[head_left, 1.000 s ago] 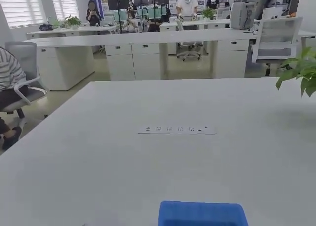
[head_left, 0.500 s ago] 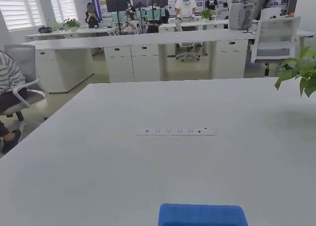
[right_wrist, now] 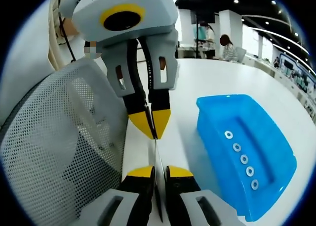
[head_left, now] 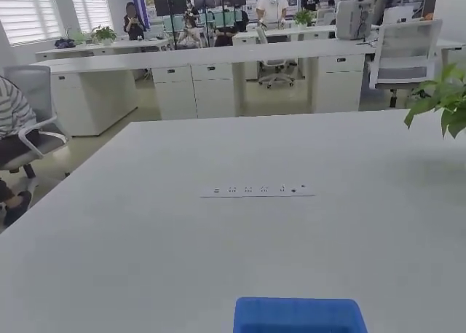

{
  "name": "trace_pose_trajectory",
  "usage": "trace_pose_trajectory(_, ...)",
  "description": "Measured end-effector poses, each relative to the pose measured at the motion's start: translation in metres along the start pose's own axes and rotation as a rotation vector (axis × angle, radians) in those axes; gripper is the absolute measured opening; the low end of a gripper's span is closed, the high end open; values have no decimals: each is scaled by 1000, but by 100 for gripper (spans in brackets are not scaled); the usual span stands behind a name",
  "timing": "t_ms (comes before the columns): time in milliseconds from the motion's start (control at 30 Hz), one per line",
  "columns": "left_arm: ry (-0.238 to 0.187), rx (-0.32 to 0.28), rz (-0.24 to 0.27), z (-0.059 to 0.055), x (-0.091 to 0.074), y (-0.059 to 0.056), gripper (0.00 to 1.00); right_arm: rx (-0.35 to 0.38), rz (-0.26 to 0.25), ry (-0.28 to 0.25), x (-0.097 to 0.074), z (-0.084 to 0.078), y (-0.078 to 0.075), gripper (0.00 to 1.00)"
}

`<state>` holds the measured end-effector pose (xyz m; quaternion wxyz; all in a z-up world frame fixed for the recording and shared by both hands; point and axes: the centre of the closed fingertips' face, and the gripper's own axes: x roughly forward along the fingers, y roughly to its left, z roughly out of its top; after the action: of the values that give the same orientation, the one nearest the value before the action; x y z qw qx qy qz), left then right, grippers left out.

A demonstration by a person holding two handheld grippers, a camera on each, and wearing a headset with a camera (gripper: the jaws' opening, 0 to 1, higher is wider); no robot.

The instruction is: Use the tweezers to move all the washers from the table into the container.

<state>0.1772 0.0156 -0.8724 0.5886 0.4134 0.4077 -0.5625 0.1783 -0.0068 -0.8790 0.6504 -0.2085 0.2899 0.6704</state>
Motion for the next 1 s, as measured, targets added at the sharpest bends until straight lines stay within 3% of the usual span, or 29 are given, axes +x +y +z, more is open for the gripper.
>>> trace_pose_trajectory(133,36,11,-2,-1,3,1,0,36,6,-42,0,1,-1,6)
trace_pose_trajectory(267,82,19,-10,-3,6,1,0,30,5,-41,0,3,0,7)
trace_pose_trajectory(400,116,27,-22,-5,9,0,0,58,26,-73,-13,10,3,5)
trace_pose_trajectory(633,141,21,-34,-8,10,-4,0,81,-130,-59,-65,-3,-1,15)
trace_pose_trajectory(700,139,1,-33,-8,10,-4,0,93,-209,-53,-85,-9,-6,16)
trace_pose_trajectory(833,131,-48,-27,-8,10,-3,0,184,-348,-120,-125,-12,-16,20)
trace_pose_trajectory(933,125,-41,-24,-8,10,-4,0,206,-437,-171,-148,-11,-23,22)
trace_pose_trajectory(1000,124,-54,-20,-8,10,-3,0,247,-515,-253,-168,-6,-26,24)
